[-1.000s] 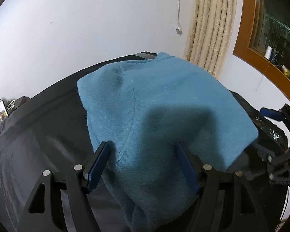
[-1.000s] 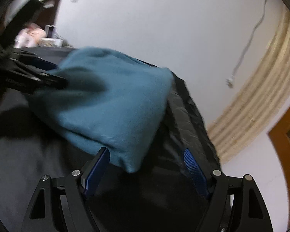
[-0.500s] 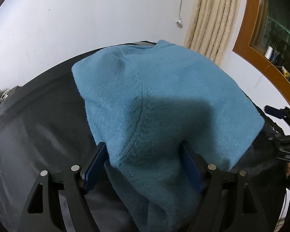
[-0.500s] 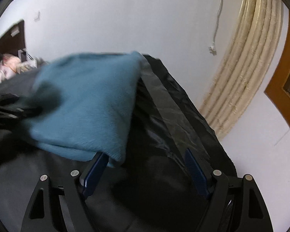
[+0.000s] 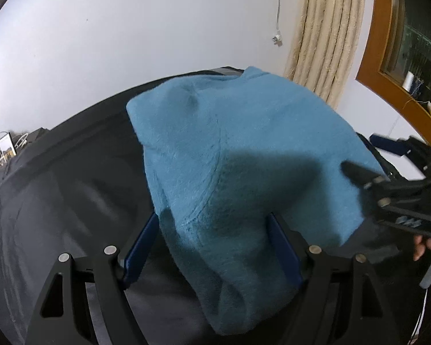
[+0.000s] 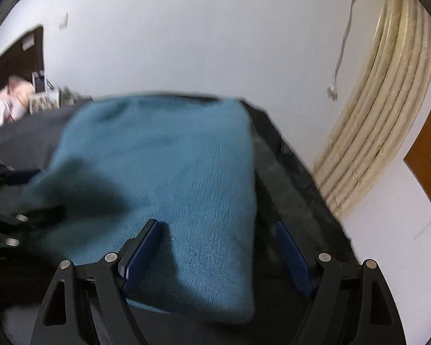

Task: Fold clothes

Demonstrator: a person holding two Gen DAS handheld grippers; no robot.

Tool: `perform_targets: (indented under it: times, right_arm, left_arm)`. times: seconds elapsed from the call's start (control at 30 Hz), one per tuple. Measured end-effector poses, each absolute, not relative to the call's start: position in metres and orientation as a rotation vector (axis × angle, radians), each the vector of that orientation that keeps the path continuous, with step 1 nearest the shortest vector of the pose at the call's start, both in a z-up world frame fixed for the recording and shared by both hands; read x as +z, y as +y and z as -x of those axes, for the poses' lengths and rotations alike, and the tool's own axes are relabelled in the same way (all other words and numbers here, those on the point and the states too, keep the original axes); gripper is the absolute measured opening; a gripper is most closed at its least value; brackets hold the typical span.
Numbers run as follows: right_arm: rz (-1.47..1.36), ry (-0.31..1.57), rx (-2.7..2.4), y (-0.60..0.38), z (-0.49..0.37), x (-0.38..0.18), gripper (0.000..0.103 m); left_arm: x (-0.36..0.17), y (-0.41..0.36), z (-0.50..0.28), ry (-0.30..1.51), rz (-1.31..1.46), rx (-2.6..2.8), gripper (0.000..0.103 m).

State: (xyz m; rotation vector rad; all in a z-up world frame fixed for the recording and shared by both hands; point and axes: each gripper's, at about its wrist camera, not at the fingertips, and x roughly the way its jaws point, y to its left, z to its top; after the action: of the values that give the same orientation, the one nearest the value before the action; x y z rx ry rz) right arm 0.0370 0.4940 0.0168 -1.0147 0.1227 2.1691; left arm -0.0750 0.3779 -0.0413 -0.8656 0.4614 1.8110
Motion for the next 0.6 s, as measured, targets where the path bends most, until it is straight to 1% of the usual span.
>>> perform_targets:
  times: [0.07,0.13,0.2,0.37,0.47,0.53,0.57,0.6]
  right_arm:
    - [1.043,0.115,2.157,0.495,-0.033,0.006,0.083]
    - [1.043,0.107,2.152,0.493,-0.035,0.006,0.083]
    - [1.049,0.078,2.142,0.491,-0.035,0.005,0.087]
    - [1.041,0.052,2.114,0.491,-0.034,0.004,0.092]
    - [1.026,0.092,2.107,0.491,-0.035,0.004,0.093]
    - [1.020,0.105,2.099,0.494,-0.034,0.003,0.097]
    - [1.018,0.110,2.087,0.494,-0.034,0.003,0.102]
    - [1.011,0.120,2.084,0.495,-0.035,0.003,0.102]
  left_arm:
    - [-0.045,0.377,0.076,0.454,0.867,1.813,0.081]
    - [-0.045,0.377,0.077,0.452,0.866,1.819,0.082]
    - [-0.047,0.376,0.077,0.450,0.863,1.834,0.087]
    - [-0.045,0.372,0.072,0.460,0.836,1.883,0.087]
    - [-0.044,0.371,0.067,0.482,0.814,1.918,0.088]
    - [-0.044,0.370,0.064,0.491,0.807,1.934,0.088]
    - [-0.043,0.369,0.063,0.492,0.806,1.939,0.088]
    - [-0.043,0.369,0.062,0.494,0.806,1.944,0.088]
